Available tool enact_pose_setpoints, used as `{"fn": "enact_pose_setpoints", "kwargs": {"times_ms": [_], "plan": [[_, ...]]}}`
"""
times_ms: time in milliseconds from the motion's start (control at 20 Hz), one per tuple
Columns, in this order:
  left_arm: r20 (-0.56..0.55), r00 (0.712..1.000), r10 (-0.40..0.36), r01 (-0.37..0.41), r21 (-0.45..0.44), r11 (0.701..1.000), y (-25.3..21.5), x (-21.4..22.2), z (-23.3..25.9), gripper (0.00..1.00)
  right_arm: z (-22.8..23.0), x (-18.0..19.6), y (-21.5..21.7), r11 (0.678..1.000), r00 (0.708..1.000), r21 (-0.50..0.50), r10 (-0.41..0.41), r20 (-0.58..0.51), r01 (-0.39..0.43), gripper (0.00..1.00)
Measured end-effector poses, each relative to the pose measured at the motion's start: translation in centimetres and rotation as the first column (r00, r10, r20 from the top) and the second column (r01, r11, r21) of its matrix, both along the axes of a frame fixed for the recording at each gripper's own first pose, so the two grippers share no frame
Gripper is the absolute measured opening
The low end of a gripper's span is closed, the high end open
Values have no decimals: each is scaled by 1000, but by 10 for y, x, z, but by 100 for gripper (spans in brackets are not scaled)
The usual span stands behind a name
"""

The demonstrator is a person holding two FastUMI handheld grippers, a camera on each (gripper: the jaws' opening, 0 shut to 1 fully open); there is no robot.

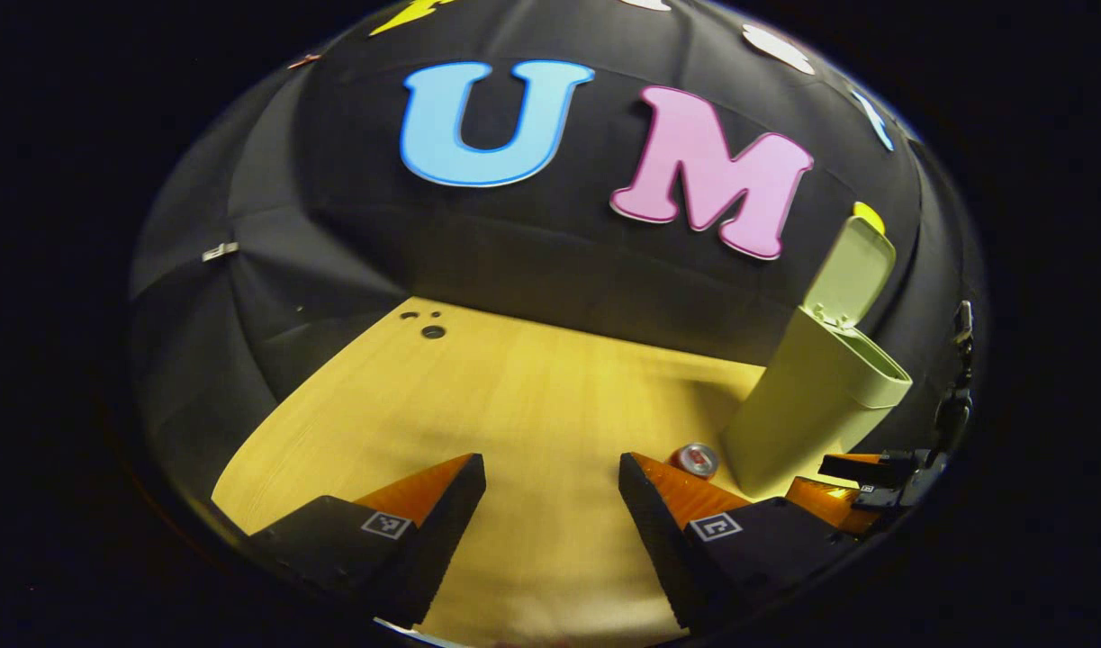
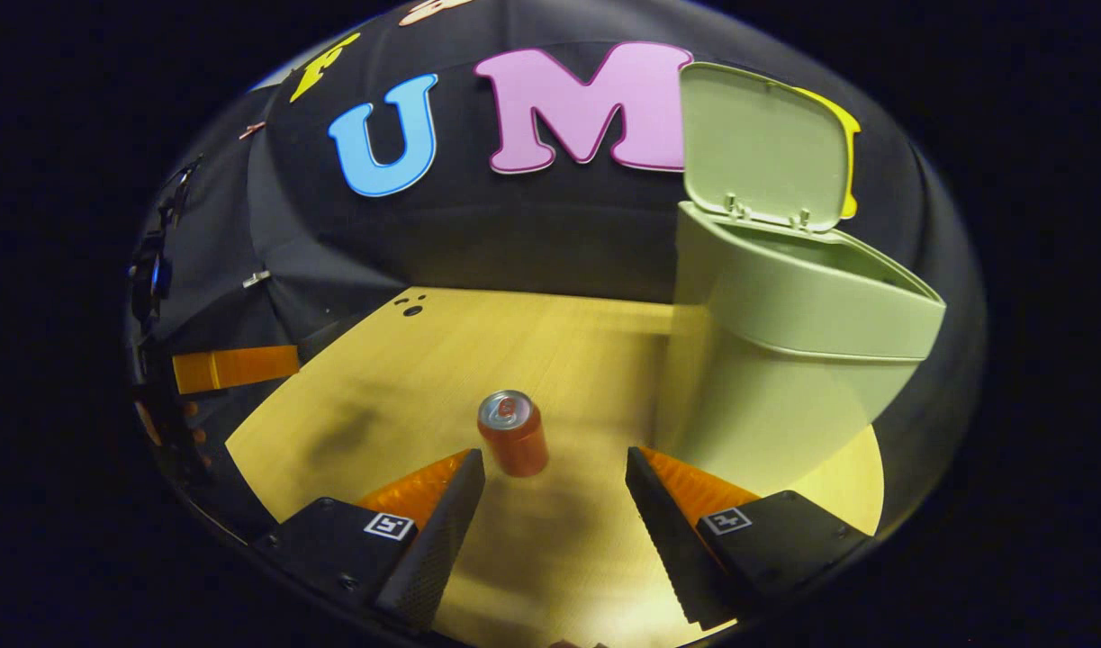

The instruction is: Press the lid of the desktop garbage bin to open it, pick up the crumpled paper on the desktop and throw it into the bin, then pick up the pop can on the desktop and drop it into the bin, and finally close the garbage bin lid.

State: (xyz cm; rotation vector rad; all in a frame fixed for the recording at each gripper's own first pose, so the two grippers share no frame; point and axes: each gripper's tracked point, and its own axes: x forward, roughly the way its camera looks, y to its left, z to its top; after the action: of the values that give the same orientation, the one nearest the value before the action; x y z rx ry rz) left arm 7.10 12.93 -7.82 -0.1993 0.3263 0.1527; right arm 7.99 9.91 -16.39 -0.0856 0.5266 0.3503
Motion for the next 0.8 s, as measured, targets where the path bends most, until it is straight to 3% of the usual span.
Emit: {"fn": "enact_pose_setpoints", "kwargs": {"times_ms": [250, 500, 800], "plan": [[-78, 993, 94, -94, -1, 996, 40, -43, -33, 96, -38, 19, 21, 998, 998, -38, 48, -27, -49, 99], [-130, 981, 143, -141, 26, 990, 50, -58, -48, 96, -79, 39, 40, 997, 995, -46, 57, -78, -61, 100], [-159, 976, 150, -148, 20, 989, 50, -62, -61, 96, -110, 66, 45, 995, 995, -81, 47, -89, -54, 99]]}}
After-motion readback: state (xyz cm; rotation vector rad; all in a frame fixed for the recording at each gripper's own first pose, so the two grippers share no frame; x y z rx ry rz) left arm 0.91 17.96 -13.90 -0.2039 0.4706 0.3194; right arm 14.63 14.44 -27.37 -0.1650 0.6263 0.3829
